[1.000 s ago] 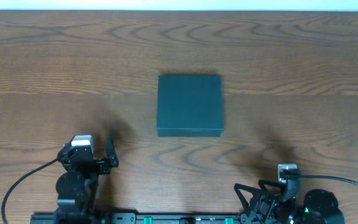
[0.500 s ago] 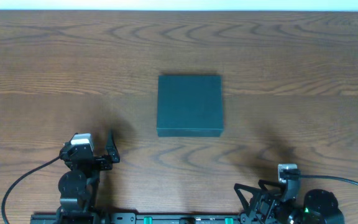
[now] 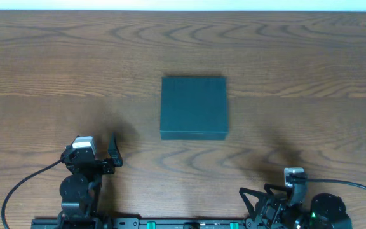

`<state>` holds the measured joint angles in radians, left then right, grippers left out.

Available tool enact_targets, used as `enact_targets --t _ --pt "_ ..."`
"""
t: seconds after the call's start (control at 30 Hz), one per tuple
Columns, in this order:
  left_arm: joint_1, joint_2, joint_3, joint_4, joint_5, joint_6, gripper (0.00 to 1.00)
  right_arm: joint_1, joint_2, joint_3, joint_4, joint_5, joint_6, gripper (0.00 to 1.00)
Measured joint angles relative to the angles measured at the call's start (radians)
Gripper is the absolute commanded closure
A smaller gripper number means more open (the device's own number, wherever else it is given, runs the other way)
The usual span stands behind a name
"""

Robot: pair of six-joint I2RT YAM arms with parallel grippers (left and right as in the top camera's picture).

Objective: Pack container

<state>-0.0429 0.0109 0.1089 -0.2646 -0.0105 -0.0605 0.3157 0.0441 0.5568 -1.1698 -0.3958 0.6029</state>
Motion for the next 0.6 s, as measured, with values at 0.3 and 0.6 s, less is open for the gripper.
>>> enact_targets --t 0.3,0.6 --pt "0.000 0.000 0.000 0.000 0.000 0.000 0.05 0.000 0.000 -0.005 0.023 0.032 0.000 0.01" --pt "0.000 0.000 0.000 0.001 0.003 -0.003 0.05 0.000 -0.028 -0.136 0.381 0.071 -0.361 0.01"
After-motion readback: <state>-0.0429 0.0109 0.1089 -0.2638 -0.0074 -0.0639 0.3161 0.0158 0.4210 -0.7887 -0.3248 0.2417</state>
